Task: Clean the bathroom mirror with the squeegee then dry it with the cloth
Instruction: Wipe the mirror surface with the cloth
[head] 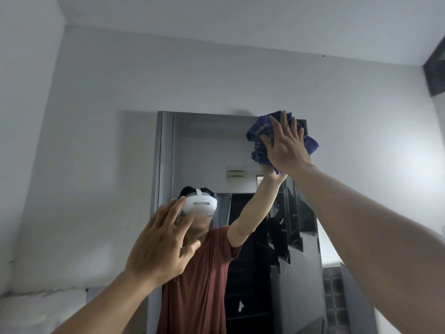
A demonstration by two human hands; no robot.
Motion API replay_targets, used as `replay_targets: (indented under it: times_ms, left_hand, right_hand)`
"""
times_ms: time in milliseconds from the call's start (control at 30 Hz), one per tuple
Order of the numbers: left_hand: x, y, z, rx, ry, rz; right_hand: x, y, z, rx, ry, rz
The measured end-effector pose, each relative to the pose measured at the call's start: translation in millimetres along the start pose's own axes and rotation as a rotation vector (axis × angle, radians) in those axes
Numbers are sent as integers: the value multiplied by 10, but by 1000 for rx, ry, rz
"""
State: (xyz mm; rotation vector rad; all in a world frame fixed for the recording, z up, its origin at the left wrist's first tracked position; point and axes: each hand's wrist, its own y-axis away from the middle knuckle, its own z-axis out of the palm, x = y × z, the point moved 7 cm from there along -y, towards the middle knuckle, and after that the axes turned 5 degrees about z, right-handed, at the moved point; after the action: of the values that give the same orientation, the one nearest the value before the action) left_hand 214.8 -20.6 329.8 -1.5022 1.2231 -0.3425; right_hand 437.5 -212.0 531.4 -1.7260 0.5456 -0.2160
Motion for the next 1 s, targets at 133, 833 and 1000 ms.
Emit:
replay_targets:
  times_ms: [133, 833, 1000]
  left_hand:
    - [58, 29, -45, 25, -6, -12]
    - [475, 822, 363, -106, 35, -17]
    - [477, 825, 358, -85, 75, -1]
  right_hand:
    - [190, 93, 4, 4, -15, 80]
    - [-27, 1470, 478, 17, -26, 304]
    - [-484, 1447, 541, 3, -4, 205]
